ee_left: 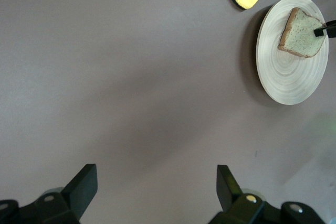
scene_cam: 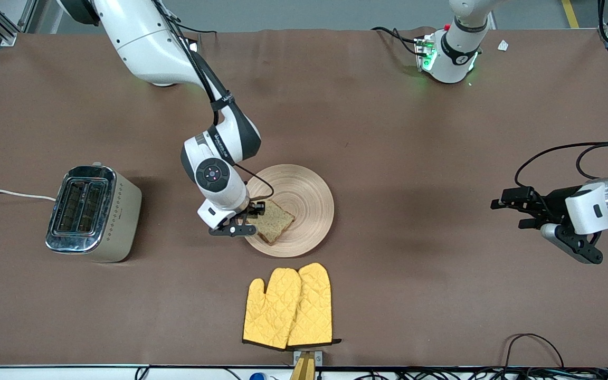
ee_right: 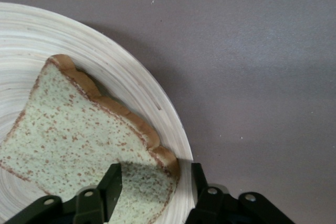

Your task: Move plate and put bread in toaster

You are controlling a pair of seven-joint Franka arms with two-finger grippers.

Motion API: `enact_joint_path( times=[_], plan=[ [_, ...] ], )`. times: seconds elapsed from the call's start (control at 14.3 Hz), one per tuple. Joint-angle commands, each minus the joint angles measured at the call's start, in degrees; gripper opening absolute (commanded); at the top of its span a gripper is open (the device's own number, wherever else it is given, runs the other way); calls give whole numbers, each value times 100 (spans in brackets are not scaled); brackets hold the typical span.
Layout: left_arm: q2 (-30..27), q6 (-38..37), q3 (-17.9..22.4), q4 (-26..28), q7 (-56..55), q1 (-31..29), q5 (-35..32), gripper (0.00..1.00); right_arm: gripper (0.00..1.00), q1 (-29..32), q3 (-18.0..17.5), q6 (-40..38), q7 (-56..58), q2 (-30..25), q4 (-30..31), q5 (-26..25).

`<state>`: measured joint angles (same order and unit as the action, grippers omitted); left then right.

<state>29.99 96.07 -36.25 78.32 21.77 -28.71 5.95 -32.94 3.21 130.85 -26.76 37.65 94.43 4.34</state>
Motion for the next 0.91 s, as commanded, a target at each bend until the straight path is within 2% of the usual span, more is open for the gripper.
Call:
enact_joint_path(
  times=[0.0,0.21,0.49,0.7,0.84],
  plan=[
    [-361,-159,12,8,-84,-65,-85,100,55,-80,40,108,-102,-4,75,-29],
    [-660,-159,30,25,-549,-56,-199,100,41,-116,49,117,-110,14,75,-29],
    [-1064,-430,-14,52,-1585,-21,-472,100,7,-116,40,99,-110,14,66,-29],
    [-1512,-668,82,95,-2229,268,-525,100,0,-116,40,99,-110,14,66,-29],
    [-1925,-713,712,297,-2544,881,-613,100,0,-116,48,73,-102,5,40,-29]
  ],
)
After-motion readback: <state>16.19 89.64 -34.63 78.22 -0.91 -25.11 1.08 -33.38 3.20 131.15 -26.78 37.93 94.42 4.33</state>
